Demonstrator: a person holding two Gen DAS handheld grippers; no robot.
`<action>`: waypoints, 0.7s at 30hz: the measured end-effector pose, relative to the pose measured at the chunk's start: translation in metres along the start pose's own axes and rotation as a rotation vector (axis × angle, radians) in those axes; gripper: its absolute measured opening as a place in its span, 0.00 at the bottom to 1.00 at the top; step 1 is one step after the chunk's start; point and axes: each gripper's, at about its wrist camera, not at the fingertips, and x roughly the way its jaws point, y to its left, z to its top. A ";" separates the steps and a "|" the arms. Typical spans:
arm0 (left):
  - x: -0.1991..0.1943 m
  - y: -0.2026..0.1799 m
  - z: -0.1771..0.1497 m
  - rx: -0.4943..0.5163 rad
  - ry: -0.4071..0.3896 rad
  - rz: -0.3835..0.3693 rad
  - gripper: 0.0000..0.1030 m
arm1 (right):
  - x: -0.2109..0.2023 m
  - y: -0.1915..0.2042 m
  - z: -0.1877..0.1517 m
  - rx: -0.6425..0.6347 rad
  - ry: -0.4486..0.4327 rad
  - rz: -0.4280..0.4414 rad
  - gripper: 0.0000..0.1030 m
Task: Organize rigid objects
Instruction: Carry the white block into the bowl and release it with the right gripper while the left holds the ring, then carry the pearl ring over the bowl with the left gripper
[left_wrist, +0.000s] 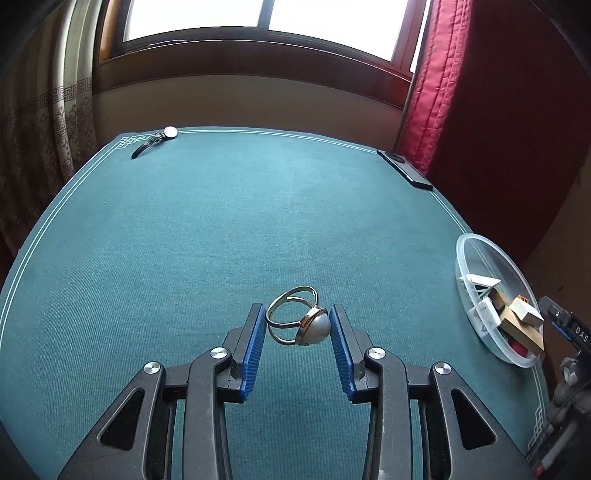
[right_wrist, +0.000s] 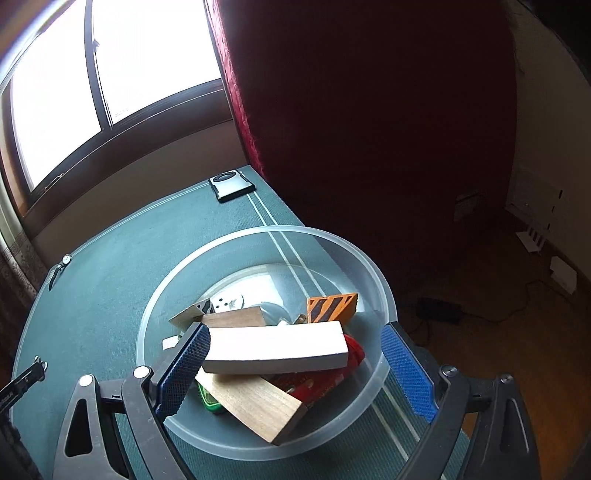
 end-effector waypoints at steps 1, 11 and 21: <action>0.001 -0.006 0.000 0.011 0.003 -0.006 0.35 | -0.001 -0.001 -0.001 -0.010 0.001 0.005 0.93; 0.008 -0.053 0.005 0.095 0.022 -0.056 0.35 | -0.017 0.003 -0.023 -0.212 0.046 0.042 0.93; 0.009 -0.084 0.009 0.155 0.026 -0.093 0.35 | 0.003 -0.007 -0.024 -0.224 0.071 -0.010 0.94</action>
